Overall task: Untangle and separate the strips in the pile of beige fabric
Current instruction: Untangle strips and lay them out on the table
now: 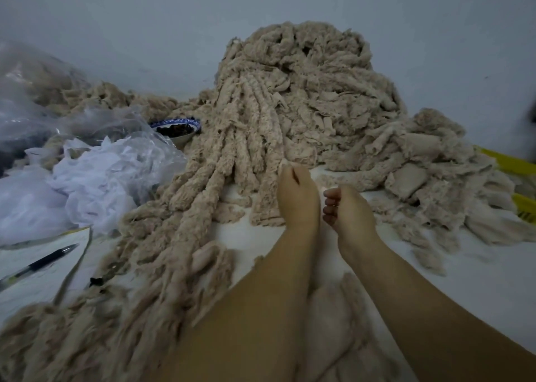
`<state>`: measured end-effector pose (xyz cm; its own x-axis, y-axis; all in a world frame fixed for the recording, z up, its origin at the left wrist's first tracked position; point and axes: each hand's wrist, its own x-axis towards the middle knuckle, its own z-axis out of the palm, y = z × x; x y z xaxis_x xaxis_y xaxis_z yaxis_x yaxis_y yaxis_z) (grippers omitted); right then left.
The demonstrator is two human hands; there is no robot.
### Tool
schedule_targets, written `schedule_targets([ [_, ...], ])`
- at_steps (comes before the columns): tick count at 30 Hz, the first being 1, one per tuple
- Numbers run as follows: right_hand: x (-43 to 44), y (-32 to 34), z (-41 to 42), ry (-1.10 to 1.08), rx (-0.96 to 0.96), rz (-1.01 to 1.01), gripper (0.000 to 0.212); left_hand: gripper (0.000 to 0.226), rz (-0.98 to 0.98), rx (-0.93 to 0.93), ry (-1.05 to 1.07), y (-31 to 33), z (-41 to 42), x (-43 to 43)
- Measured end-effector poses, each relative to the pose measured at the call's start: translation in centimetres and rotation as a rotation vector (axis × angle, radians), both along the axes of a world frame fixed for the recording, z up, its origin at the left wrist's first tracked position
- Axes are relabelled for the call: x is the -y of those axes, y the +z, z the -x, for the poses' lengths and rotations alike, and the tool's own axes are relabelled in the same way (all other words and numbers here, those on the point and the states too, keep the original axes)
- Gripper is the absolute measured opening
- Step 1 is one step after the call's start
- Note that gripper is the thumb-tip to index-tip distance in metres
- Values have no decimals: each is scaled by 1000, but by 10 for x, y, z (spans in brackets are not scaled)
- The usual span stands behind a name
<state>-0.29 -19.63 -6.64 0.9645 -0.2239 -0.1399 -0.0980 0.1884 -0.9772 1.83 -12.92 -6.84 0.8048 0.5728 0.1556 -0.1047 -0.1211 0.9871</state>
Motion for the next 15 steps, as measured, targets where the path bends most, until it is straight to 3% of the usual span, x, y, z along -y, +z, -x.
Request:
schedule_targets([
  [5,-17,-14,-24,20,51,183,32,27,-112,132,13,-17,40,-8],
  [8,-33,-21,-24,14,149,189,27,20,-154,139,-31,-15,51,-12],
  [10,-36,-24,-21,-84,136,172,31,8,-192,-25,18,-11,30,-26],
  [13,-32,-27,-15,-240,115,87,32,41,-446,-402,41,-4,-1,-46],
  [15,-31,-29,-11,-258,117,62,34,48,-474,-525,9,-5,-12,-47],
])
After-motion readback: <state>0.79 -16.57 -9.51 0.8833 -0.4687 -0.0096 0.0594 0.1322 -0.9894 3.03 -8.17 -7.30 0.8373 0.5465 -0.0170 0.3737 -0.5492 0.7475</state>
